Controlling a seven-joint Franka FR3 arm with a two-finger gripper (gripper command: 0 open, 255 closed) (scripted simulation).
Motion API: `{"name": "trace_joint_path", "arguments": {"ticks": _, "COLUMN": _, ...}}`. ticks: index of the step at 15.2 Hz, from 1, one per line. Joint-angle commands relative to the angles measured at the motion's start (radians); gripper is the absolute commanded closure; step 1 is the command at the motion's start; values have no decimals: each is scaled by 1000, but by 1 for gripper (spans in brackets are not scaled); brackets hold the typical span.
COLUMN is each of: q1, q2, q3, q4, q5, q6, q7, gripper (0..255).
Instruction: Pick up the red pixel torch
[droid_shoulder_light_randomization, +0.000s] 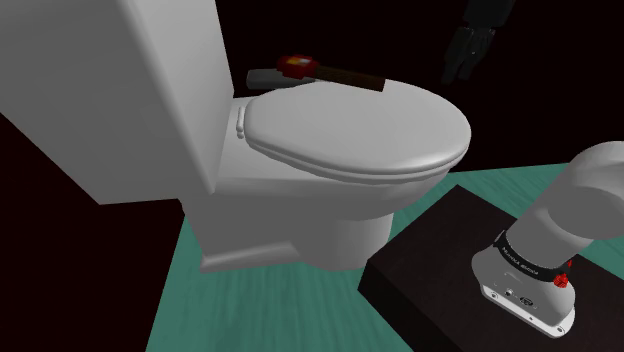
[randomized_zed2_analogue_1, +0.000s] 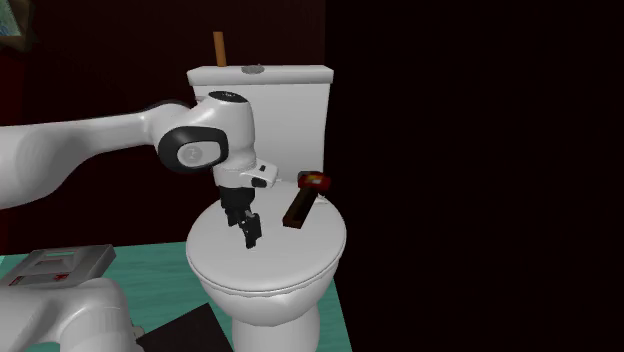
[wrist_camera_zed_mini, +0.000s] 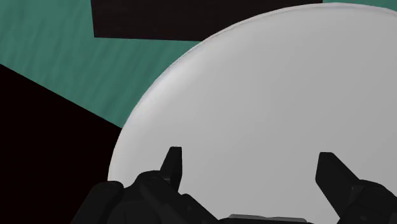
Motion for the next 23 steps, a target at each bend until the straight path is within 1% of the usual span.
{"name": "trace_joint_path", "arguments": {"ticks": 1, "q1": 0, "q2": 0, "q3": 0, "q4": 0, "q5": 0, "q6": 0, "q7": 0, "gripper": 0}}
{"name": "trace_joint_path", "arguments": {"ticks": 6, "q1": 45, "q2": 194, "q3": 9, "q4": 111, "q5": -11, "q6": 96, "q7": -80, "gripper": 0}}
{"name": "trace_joint_path", "arguments": {"ticks": 12, "q1": 89, "q2": 418, "q3": 29, "q4": 277, "q5": -24, "q6": 169, "q7": -167, "gripper": 0}}
{"name": "trace_joint_path", "arguments": {"ticks": 17, "q1": 121, "q2": 597, "q3": 52, "q4": 441, "q5": -40, "q6": 199, "q7": -230, "gripper": 0}}
{"name": "trace_joint_path", "arguments": {"ticks": 23, "q1": 157, "q2": 810, "q3": 88, "q4": 670, "q5": -72, "q6": 201, "q7": -294, "gripper": 0}}
